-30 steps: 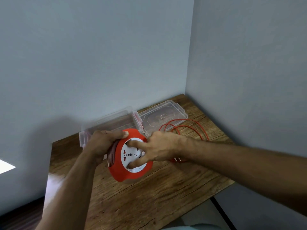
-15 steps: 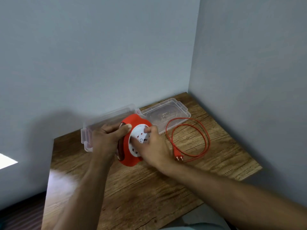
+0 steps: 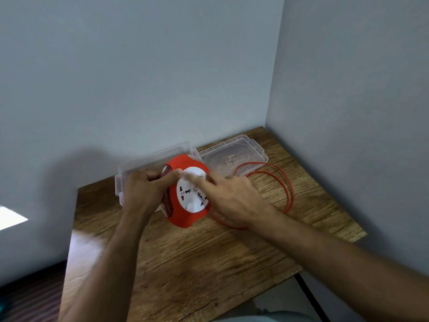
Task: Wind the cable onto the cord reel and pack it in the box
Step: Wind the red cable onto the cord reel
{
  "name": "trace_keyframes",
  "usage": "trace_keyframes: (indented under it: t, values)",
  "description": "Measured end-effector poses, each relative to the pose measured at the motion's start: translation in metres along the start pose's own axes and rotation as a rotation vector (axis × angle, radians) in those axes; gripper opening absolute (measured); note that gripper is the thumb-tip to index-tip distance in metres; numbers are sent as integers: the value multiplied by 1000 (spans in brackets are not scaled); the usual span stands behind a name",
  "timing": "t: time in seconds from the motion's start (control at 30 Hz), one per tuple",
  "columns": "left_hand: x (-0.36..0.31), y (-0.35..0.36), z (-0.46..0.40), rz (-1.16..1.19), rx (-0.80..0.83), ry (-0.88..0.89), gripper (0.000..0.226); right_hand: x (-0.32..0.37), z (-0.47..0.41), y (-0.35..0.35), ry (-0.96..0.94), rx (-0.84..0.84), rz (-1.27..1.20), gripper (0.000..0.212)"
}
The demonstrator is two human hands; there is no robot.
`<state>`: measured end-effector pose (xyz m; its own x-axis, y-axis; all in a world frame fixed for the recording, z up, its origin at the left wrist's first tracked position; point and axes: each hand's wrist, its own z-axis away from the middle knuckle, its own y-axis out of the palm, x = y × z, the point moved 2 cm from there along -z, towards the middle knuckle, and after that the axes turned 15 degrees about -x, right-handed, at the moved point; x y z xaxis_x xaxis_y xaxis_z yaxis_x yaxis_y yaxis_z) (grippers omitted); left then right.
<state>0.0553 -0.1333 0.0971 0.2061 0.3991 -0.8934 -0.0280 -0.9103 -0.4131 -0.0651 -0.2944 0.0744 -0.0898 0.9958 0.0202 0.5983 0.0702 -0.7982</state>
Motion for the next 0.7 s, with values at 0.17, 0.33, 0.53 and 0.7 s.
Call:
trace_keyframes:
  t: [0.17,0.33,0.53,0.7]
  values:
    - [-2,-3,-1,5,89,-58,19,-13,4,0,-593,76,-65,61]
    - [-5,-10,-7,-17,261,-100,18,-16,3,-4,-750,11,-43,57]
    - [-12,-11,-11,-69,327,-73,18,1,5,9,-593,172,4,55]
    - [-12,-4,-4,-107,297,-1,16,5,4,16,-384,113,2,58]
